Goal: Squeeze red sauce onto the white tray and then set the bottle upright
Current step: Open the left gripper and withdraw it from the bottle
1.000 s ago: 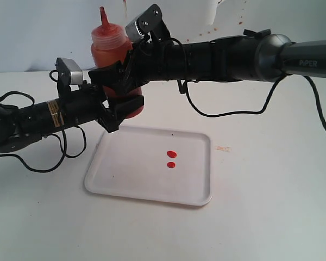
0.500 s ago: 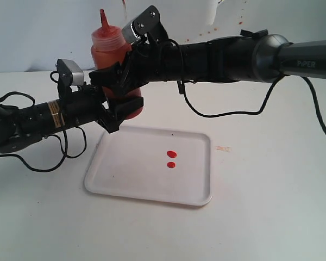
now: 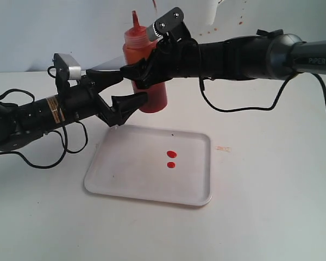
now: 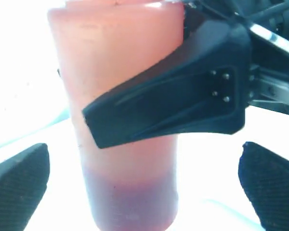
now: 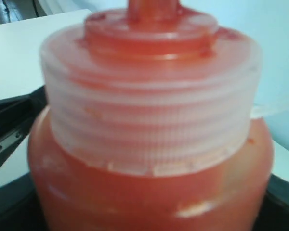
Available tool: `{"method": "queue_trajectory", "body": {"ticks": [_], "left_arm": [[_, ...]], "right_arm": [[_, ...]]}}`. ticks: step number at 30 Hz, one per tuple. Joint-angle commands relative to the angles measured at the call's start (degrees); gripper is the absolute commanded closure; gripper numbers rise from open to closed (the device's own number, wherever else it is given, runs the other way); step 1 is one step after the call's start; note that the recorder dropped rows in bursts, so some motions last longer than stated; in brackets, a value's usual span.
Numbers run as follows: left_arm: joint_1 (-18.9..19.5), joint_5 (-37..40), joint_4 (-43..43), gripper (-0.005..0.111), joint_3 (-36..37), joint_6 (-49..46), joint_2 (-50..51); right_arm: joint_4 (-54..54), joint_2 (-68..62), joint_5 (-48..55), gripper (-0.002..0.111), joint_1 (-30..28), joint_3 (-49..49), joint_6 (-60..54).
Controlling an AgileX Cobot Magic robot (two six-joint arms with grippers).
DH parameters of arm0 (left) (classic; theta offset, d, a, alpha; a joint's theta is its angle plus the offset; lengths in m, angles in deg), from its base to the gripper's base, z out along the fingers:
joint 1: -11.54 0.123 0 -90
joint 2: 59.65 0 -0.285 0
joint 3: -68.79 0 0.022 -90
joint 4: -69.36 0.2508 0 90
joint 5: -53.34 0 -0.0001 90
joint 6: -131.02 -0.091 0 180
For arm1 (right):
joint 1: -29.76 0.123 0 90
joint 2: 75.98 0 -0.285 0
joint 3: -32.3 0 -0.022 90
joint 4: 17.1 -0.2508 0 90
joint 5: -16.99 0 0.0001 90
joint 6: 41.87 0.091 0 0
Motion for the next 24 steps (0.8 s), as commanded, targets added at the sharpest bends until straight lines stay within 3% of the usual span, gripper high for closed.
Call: {"method": "queue_trajectory", "body": {"ticks": [1,4,7,11,18,24], "left_arm": [[-0.3,-0.5,-1.1,0.002,-0.2,-0.4,-0.5],[-0.1,2.8,-1.1,0.002,-0.2,-0.5,-0.5],[-0.1,10.8,-1.1,0.002,-0.2,-4.8,-0.5],[-0.1,19.4,-1.1,0.002,-0.2,-9.4,-0.5],[2.1,14.0,-1.9,0.002,-0.2,-8.4,-0.5],[5.8,7.3,-1.9,0.002,-0.2,-1.1,-0.5]], "right_arm": [[-1.1,0.9,0.9,0.108,0.2,0.5,-1.7],[-1.1,0.9,-2.2,0.108,0.2,0.5,-3.4],[-1.1,0.8,-5.5,0.108,0.2,0.5,-3.4],[-1.1,0.8,-3.6,0.108,-1.3,0.5,-3.4],[-1.1,-1.6,1.8,0.108,-6.2,0.5,-2.9],[-1.1,-6.7,10.4,0.108,-9.6,5.0,-4.0]]}}
